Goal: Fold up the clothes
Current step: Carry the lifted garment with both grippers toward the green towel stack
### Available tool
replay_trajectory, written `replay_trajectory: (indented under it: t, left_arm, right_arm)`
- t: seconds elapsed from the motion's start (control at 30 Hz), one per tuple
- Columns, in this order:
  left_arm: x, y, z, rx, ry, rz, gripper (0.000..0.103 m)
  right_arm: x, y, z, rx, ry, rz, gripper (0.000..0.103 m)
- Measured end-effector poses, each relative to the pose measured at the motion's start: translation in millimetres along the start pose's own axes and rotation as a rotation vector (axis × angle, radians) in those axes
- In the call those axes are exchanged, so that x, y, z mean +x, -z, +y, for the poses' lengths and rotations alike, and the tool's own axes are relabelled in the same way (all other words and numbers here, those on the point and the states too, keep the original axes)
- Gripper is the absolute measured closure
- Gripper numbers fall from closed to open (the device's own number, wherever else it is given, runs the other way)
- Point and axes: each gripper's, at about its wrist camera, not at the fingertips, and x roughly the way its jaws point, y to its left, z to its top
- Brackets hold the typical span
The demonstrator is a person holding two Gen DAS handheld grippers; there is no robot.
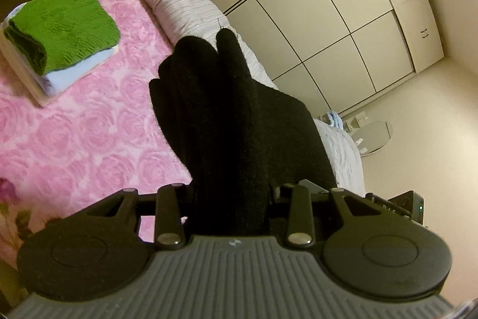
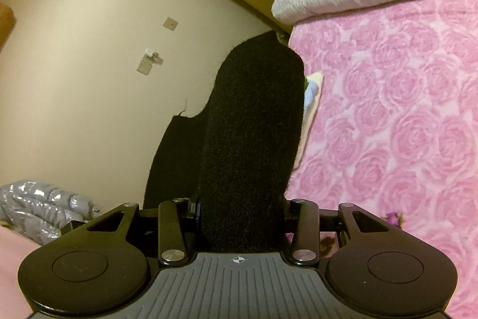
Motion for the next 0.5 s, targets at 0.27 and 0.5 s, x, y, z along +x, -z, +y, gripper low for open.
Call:
replay_trajectory:
  t: [0.27, 0.5]
  left_arm:
    - [-1, -121, 93, 0.071, 0.015, 0.095, 0.071]
    - [3, -235, 184, 0.137, 0.007, 0.216, 0.071]
  right_arm:
    - [110, -19, 25, 0.05, 0.016, -0.056, 0.062]
    - [234, -29, 47, 0.178, 0.026, -0.146, 0.062]
